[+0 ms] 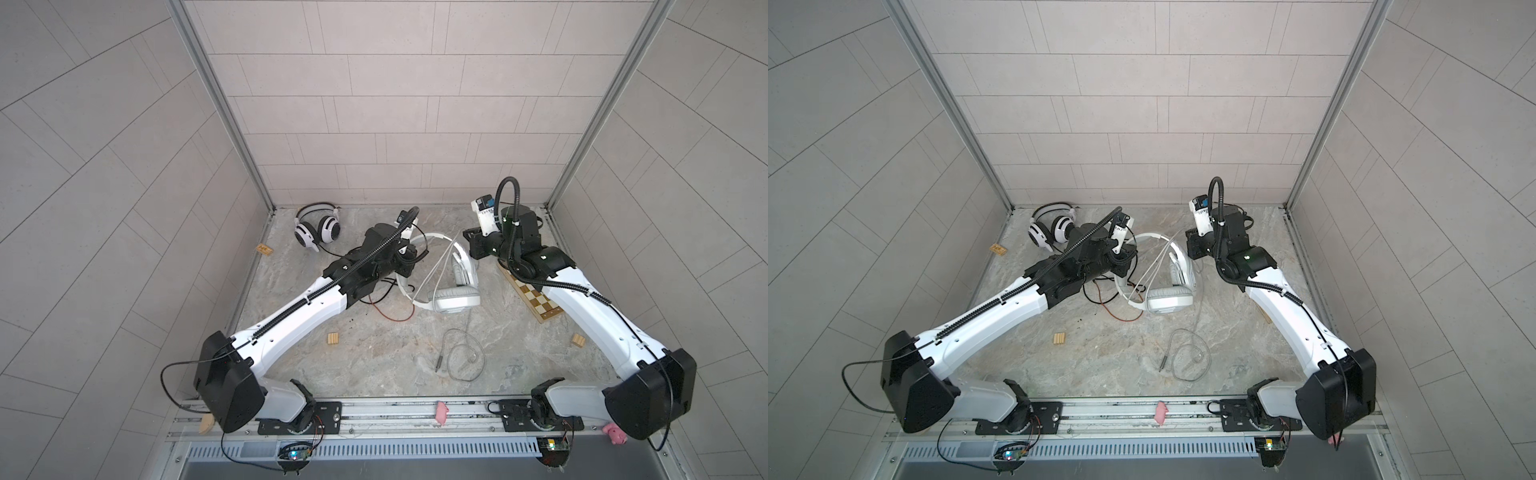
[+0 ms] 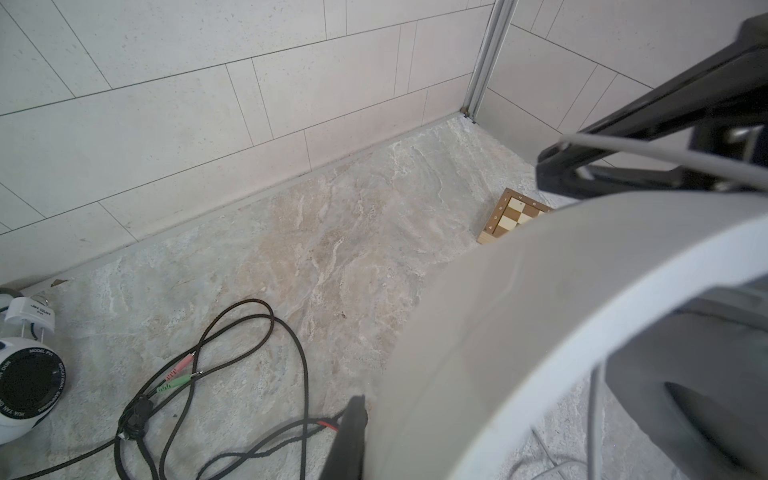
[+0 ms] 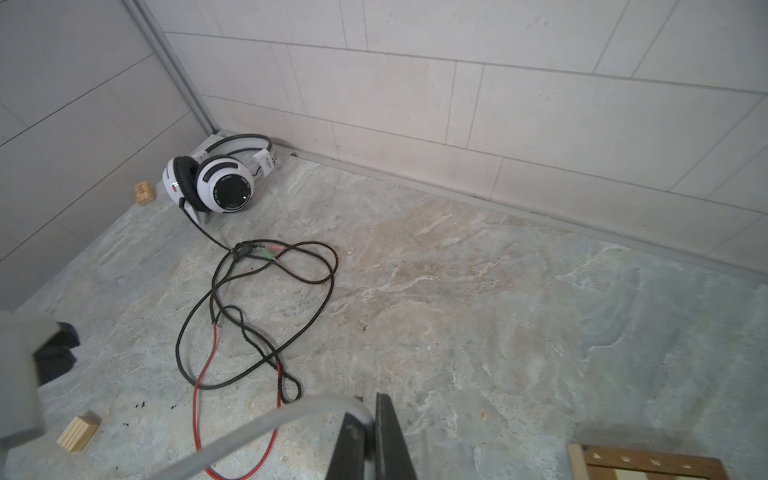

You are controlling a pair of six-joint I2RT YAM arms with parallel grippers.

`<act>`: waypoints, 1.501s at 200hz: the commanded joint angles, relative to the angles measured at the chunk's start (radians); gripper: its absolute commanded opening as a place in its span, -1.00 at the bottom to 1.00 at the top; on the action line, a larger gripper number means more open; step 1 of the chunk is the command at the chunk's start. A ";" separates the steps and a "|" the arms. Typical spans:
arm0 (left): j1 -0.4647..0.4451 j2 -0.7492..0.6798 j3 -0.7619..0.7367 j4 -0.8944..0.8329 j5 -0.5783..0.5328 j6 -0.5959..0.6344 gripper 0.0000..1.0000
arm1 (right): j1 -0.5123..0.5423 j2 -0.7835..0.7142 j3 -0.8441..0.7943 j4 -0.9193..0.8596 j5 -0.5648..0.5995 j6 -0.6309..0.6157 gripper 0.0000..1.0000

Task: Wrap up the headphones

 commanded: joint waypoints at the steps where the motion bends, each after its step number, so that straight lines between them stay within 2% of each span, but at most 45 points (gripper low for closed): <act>1: 0.003 -0.071 0.005 0.117 0.125 -0.056 -1.00 | -0.002 0.042 -0.046 0.121 -0.094 0.041 -0.91; 38: 0.023 -0.104 -0.008 0.145 0.169 -0.086 -1.00 | -0.004 0.097 -0.151 0.315 -0.185 0.116 -0.86; 61: 0.036 -0.101 -0.001 0.140 0.198 -0.099 -1.00 | -0.004 0.136 -0.184 0.403 -0.245 0.153 -0.72; 108: 0.055 -0.098 -0.001 0.149 0.219 -0.120 -1.00 | -0.016 0.184 -0.240 0.544 -0.289 0.232 -0.56; 131: 0.085 -0.094 -0.005 0.175 0.262 -0.170 -1.00 | -0.018 0.224 -0.258 0.605 -0.326 0.262 -0.41; 177: 0.139 -0.098 -0.013 0.208 0.298 -0.212 -1.00 | -0.015 0.404 -0.291 0.881 -0.381 0.432 -0.31; 222: 0.190 -0.125 -0.026 0.243 0.325 -0.248 -1.00 | 0.020 0.585 -0.291 0.994 -0.375 0.469 -0.30; 253: 0.246 -0.136 -0.032 0.274 0.352 -0.291 -1.00 | 0.047 0.637 -0.334 1.032 -0.356 0.462 -0.33; 275: 0.303 -0.136 -0.045 0.324 0.384 -0.351 -1.00 | 0.055 0.622 -0.374 1.015 -0.334 0.433 -0.71; 300: 0.377 -0.140 -0.074 0.393 0.384 -0.438 -1.00 | 0.060 0.587 -0.425 1.001 -0.329 0.416 -0.93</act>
